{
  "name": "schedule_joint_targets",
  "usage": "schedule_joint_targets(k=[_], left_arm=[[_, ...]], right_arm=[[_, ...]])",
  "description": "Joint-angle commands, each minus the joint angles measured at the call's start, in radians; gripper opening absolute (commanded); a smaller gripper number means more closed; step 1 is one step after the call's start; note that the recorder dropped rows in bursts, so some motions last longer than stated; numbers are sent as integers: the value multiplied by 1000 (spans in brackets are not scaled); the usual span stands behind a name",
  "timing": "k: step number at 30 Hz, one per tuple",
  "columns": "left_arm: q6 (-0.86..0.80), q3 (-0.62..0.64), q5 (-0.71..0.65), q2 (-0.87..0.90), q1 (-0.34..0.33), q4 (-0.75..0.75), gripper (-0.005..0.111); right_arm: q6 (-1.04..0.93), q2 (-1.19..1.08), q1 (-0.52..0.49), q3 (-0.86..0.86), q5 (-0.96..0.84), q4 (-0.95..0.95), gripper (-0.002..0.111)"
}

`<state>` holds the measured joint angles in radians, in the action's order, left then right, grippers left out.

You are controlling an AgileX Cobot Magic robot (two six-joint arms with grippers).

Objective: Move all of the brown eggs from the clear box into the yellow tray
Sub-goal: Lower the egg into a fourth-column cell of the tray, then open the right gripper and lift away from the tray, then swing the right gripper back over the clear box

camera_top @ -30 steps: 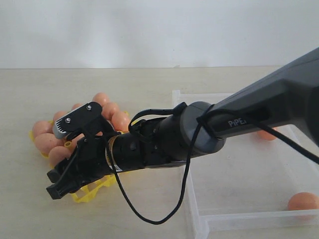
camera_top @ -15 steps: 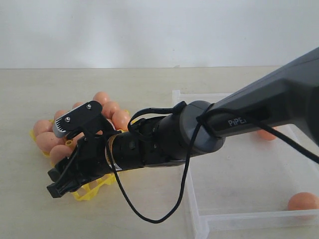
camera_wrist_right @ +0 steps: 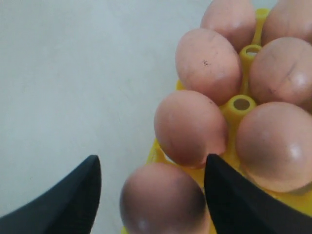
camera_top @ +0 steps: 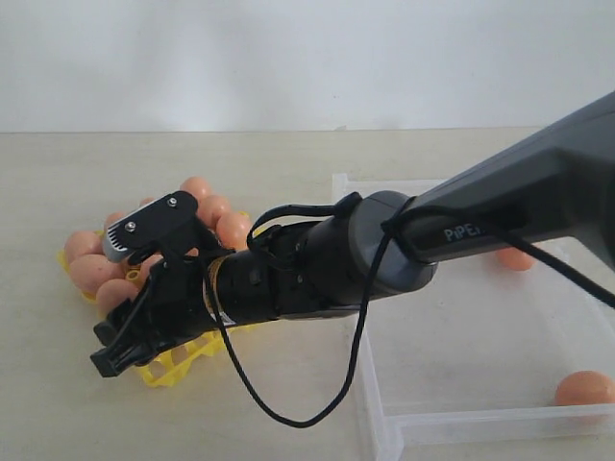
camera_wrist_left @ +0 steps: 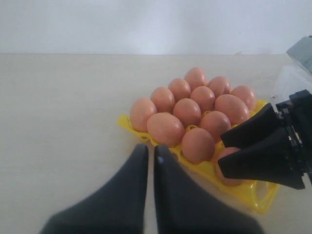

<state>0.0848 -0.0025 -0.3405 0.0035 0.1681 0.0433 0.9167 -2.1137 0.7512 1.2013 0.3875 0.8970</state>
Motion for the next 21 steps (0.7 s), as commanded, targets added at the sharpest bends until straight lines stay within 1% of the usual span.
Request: schedule_joint_targets(k=[1, 10, 13, 15, 16, 18, 19, 21], left_arm=[[1, 3, 3, -3, 5, -3, 4], [1, 3, 3, -3, 5, -3, 4], [1, 3, 3, -3, 5, -3, 4], [1, 3, 3, -3, 5, -3, 4], [1, 3, 3, -3, 5, -3, 4], [1, 3, 3, -3, 5, -3, 4], [1, 3, 3, -3, 5, -3, 4], [1, 3, 3, -3, 5, -3, 4]], right_arm=[[-41, 56, -3, -2, -33, -6, 57], [-61, 153, -3, -2, -78, -6, 57], [1, 230, -3, -2, -93, -3, 57], [63, 298, -3, -2, -141, 7, 56], [73, 334, -3, -2, -183, 14, 54], [60, 400, -1, -2, -306, 45, 45], [41, 429, 3, -2, -388, 84, 37], [-64, 494, 18, -2, -579, 138, 20]])
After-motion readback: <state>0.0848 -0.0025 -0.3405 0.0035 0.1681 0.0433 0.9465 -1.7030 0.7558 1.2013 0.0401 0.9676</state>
